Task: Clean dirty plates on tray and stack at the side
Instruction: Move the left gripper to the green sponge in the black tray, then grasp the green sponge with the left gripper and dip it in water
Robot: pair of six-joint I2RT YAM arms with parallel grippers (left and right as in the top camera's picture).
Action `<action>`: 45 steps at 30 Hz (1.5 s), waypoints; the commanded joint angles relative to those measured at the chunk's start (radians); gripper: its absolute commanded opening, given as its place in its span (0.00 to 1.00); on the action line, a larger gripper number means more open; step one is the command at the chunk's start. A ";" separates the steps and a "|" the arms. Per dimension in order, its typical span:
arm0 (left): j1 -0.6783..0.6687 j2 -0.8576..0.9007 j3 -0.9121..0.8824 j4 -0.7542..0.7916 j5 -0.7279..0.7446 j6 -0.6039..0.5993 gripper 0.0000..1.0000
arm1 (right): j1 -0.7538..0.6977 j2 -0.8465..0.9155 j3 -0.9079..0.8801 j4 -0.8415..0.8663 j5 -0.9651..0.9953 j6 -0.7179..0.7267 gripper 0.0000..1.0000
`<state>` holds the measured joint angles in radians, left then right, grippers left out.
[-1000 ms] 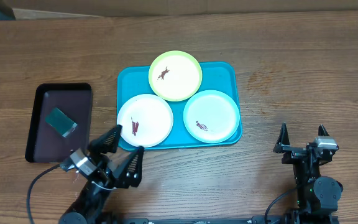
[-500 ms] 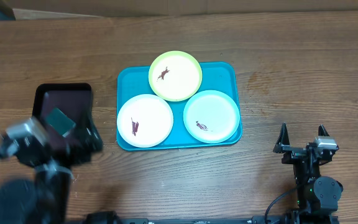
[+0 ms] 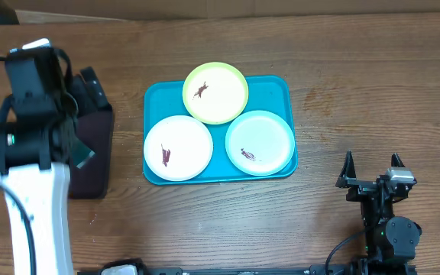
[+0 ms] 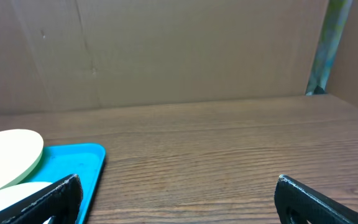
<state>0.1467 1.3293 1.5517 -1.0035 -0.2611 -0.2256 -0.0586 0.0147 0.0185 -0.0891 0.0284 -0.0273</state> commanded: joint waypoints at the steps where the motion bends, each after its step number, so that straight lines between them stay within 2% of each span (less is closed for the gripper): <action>1: 0.132 0.092 0.038 -0.011 0.182 -0.020 1.00 | -0.005 -0.012 -0.011 0.006 -0.004 -0.007 1.00; 4: 0.275 0.220 0.076 -0.059 0.358 0.000 1.00 | -0.005 -0.012 -0.011 0.006 -0.004 -0.007 1.00; 10: 0.426 0.438 0.085 -0.115 0.411 -0.097 1.00 | -0.005 -0.012 -0.011 0.006 -0.004 -0.007 1.00; 18: 0.426 0.639 0.085 -0.129 0.404 -0.096 1.00 | -0.005 -0.012 -0.011 0.006 -0.004 -0.007 1.00; 31: 0.427 0.861 0.085 -0.153 0.386 -0.085 1.00 | -0.005 -0.012 -0.011 0.006 -0.004 -0.007 1.00; 42: 0.431 0.917 0.085 -0.125 0.339 -0.024 1.00 | -0.005 -0.012 -0.011 0.006 -0.004 -0.007 1.00; 45: 0.435 0.916 0.086 -0.112 0.330 -0.021 0.88 | -0.005 -0.012 -0.011 0.006 -0.004 -0.007 1.00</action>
<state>0.5758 2.2024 1.6318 -1.1427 0.0772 -0.2810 -0.0582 0.0147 0.0185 -0.0898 0.0280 -0.0269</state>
